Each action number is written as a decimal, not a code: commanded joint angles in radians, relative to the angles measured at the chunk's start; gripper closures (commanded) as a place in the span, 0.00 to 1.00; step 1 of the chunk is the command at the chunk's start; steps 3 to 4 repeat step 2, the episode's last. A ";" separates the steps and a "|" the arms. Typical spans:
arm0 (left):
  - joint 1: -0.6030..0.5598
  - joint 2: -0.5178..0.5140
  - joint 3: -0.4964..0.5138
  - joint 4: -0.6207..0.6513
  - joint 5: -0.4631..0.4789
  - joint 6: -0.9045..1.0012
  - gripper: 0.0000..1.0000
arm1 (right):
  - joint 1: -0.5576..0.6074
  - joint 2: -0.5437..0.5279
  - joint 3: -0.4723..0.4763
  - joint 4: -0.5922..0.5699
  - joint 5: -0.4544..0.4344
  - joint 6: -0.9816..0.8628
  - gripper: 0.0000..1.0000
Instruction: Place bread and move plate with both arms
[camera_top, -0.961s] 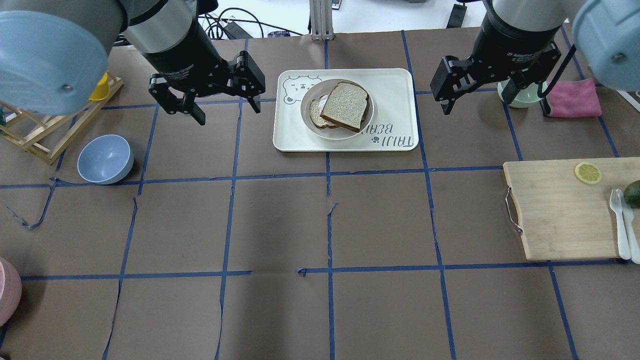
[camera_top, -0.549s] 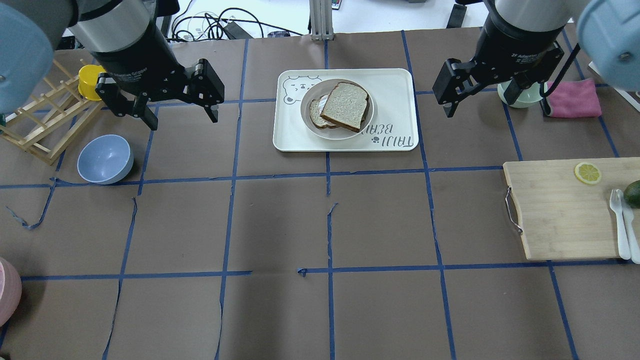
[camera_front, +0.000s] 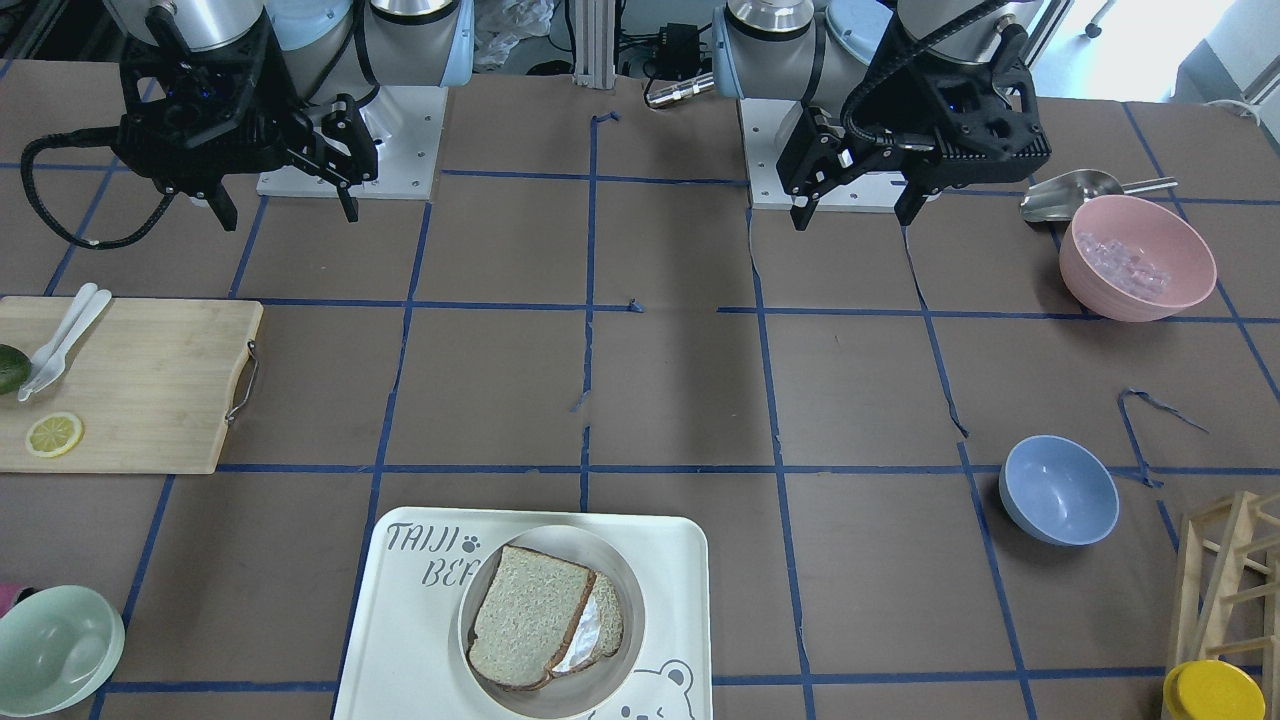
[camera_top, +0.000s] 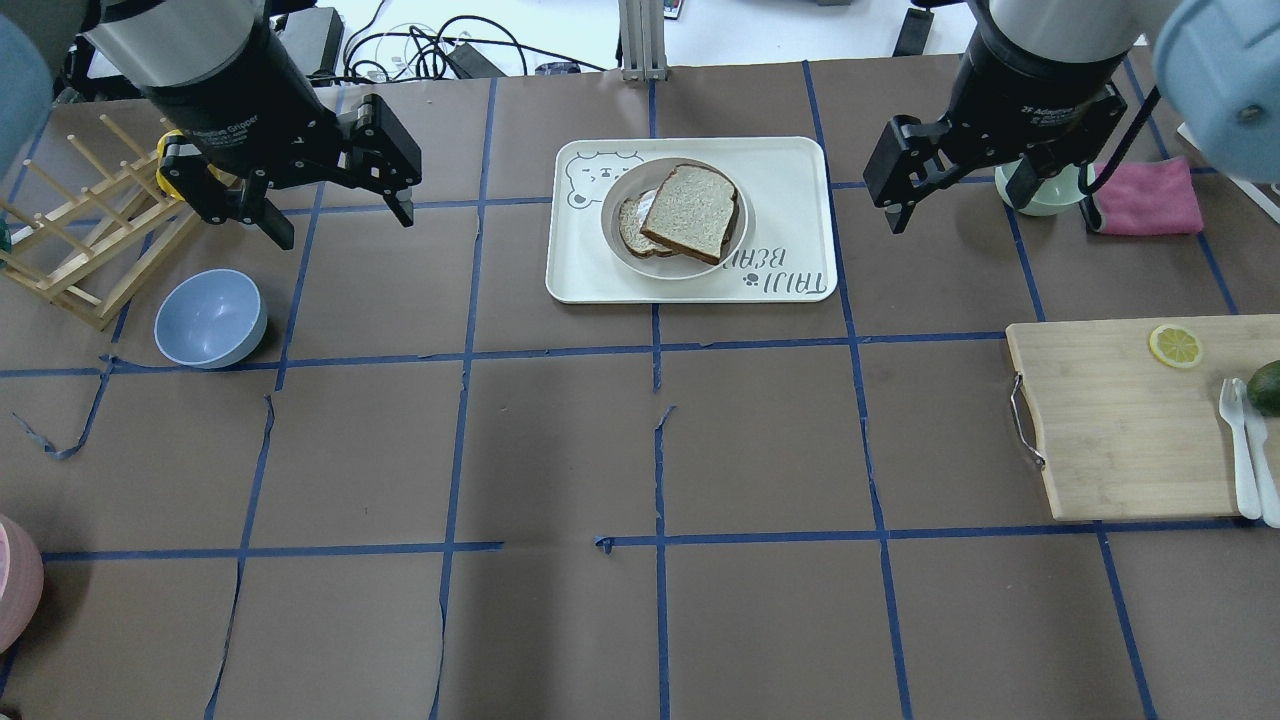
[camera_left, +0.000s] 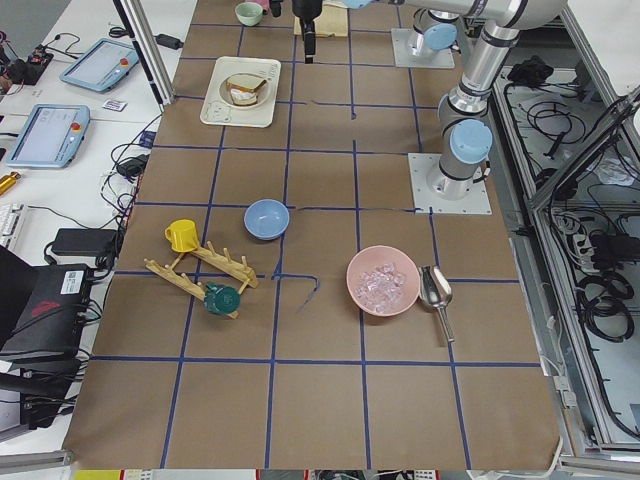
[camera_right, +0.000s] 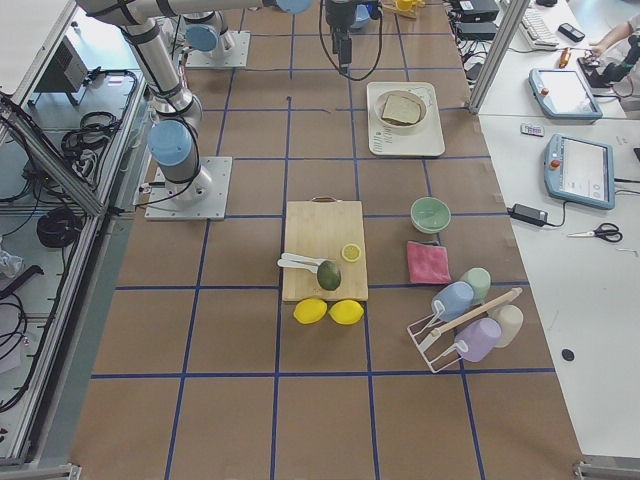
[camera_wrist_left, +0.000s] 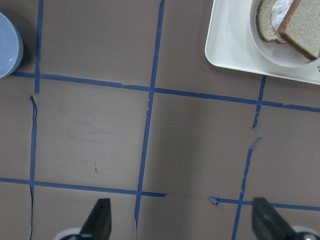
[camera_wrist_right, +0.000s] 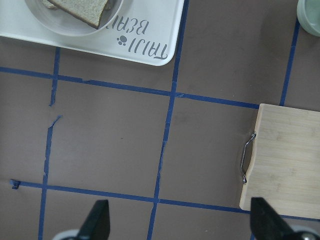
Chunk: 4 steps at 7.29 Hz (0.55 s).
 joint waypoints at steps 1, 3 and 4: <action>0.000 0.007 -0.010 -0.006 0.003 0.002 0.00 | -0.001 0.001 0.001 0.001 0.001 0.001 0.00; 0.000 0.009 -0.017 -0.005 0.005 0.001 0.00 | -0.001 -0.001 0.001 0.002 0.001 0.001 0.00; 0.000 0.009 -0.017 -0.005 0.005 0.001 0.00 | -0.001 -0.001 0.001 0.002 0.001 0.001 0.00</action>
